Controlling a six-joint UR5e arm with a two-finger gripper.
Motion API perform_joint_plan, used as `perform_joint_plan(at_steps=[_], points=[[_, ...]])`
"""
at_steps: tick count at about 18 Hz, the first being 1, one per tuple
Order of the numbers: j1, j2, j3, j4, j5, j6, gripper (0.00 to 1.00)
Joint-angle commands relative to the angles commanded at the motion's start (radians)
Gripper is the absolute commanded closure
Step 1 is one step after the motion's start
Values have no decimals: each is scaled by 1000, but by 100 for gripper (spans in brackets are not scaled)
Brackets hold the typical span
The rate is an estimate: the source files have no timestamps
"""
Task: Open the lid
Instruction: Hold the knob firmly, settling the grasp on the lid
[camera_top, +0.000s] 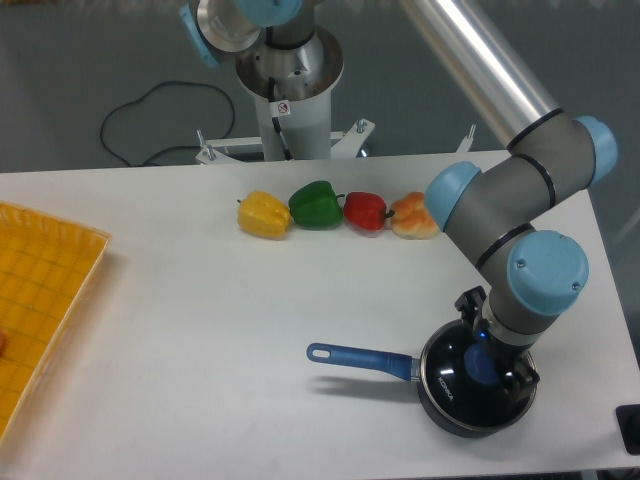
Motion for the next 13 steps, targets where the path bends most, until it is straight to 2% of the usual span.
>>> perform_joint_plan(at_steps=[9,13], points=[[0,-6,0,6,0,0,2],[0,-8,-3,6,0,-2,15]])
